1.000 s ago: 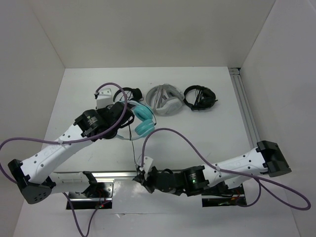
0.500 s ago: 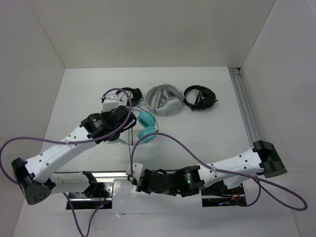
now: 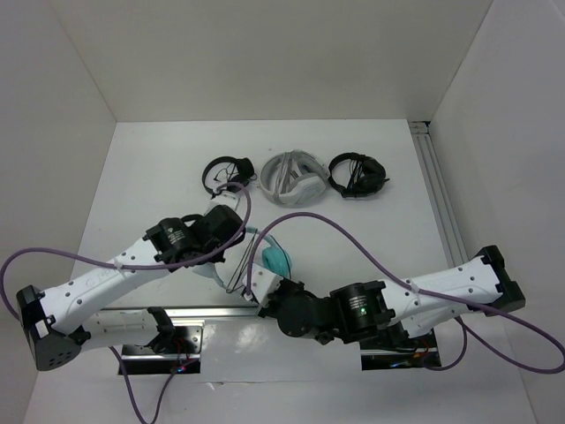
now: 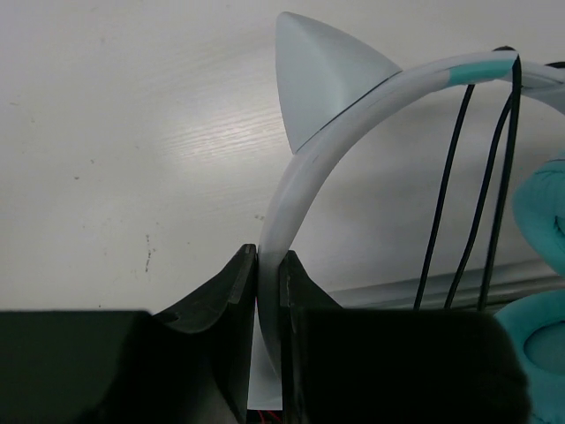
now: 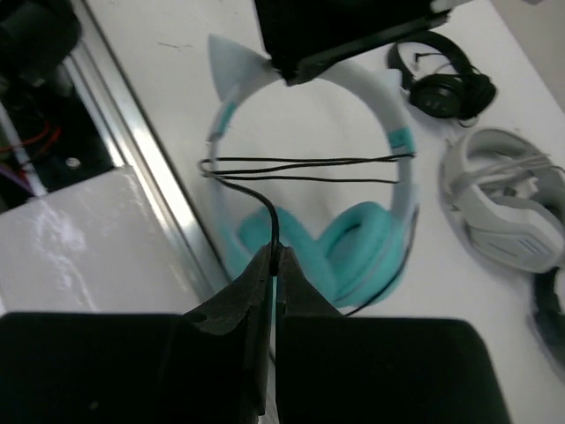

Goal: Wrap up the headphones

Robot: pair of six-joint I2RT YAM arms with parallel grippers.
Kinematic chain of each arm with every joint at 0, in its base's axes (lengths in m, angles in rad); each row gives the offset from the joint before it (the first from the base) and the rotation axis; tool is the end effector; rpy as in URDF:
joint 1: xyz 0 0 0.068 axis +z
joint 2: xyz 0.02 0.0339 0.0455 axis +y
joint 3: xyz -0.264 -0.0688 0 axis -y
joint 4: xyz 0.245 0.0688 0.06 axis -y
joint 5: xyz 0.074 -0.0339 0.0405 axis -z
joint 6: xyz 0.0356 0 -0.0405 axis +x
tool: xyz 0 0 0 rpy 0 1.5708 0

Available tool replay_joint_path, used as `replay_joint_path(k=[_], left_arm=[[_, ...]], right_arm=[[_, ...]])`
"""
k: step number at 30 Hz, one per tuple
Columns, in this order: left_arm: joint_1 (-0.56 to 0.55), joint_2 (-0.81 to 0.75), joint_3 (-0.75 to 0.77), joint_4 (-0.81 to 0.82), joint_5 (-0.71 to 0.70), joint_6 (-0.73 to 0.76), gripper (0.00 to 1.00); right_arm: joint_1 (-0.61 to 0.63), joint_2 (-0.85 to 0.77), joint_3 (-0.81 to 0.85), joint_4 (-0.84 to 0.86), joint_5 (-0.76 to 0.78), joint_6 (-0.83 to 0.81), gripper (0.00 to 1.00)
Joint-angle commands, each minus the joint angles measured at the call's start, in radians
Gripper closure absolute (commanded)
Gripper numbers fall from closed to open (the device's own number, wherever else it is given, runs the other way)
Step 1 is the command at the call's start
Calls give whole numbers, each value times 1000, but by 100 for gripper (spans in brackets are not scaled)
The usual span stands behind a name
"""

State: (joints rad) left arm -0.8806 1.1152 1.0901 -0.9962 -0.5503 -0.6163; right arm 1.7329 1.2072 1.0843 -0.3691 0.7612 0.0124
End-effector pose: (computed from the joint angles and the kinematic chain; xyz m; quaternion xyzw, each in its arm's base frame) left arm 0.1447 -0.1460 0.3154 0.0490 0.9279 0.0139 0.3693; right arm -0.0185 0.2651 0.3426 -0.4794 0.6642 0.1604 0.5507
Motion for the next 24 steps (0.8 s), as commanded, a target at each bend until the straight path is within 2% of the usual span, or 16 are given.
replay_joint_path(k=[1,2,11,13,16,19,24], left_arm=[[-37,-32,10,62,142,133,100],[-37,-41,-1,62,192,150,100],[-141,-17,36,-13,260,130,100],[-153,-17,60,-56,260,112,100],[-153,-26,86,-99,280,87,100],[-153,-52,105,-123,293,87,100],[-153,-91,105,-114,403,121,100]], right_arm=[[13,-3,72,-166,157,-9,100],[13,12,81,-188,167,1,100],[24,94,46,-291,372,118,100],[10,83,34,-300,347,150,100],[-4,19,-10,-208,326,106,100],[-44,-17,-35,-198,308,106,100],[-90,-17,-78,-128,267,75,100]])
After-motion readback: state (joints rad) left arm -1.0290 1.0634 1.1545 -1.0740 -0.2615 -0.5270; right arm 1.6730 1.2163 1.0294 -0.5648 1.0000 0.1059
